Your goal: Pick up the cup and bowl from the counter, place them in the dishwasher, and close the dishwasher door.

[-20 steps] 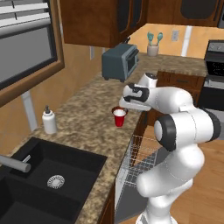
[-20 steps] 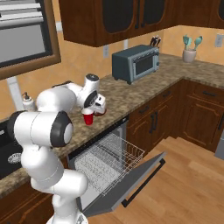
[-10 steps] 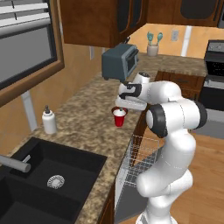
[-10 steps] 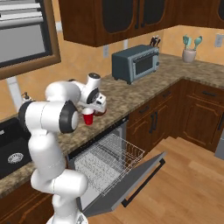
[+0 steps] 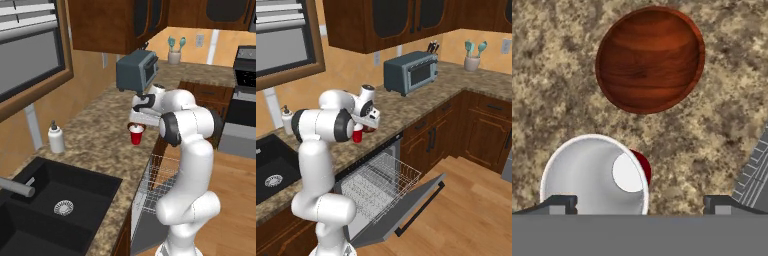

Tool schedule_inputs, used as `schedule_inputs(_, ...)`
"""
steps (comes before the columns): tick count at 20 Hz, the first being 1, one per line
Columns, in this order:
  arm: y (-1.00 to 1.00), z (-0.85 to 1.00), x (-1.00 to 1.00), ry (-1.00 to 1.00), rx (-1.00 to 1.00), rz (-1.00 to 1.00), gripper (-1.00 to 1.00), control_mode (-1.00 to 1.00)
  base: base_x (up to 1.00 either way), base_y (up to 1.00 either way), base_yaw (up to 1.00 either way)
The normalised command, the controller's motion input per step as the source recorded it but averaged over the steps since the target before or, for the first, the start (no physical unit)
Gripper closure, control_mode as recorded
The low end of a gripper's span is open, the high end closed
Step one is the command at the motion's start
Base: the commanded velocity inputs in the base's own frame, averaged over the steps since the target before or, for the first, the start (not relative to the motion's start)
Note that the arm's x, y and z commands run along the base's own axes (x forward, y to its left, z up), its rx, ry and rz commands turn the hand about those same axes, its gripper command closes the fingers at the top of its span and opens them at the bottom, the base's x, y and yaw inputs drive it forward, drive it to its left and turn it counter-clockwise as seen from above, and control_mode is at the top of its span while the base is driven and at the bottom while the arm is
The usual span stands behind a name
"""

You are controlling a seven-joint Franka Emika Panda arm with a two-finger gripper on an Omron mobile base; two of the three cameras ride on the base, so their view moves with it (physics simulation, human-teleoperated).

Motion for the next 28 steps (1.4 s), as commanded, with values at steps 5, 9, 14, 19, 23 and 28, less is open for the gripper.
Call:
schedule_inputs(5, 0.11, -0.40, 0.14, 0.08, 0.00, 0.00, -1.00, -1.00, 0.00, 0.00, 0.00)
schedule_inputs(9, 0.23, -0.43, 0.04, 0.07, -0.02, -0.01, 1.00, -1.00, 0.00, 0.00, 0.00)
schedule_inputs(14, 0.03, -0.08, 0.00, 0.03, 0.00, 0.00, 1.00, -1.00, 0.00, 0.00, 0.00)
schedule_inputs(19, 0.00, 0.00, -0.30, -0.04, 0.00, 0.00, 1.00, -1.00, 0.00, 0.00, 0.00)
schedule_inputs(23, -0.01, 0.33, -0.72, -0.01, 0.00, 0.01, 1.00, -1.00, 0.00, 0.00, 0.00)
schedule_inputs(28, -0.28, 0.15, -1.00, -0.06, 0.00, 0.02, 1.00, -1.00, 0.00, 0.00, 0.00)
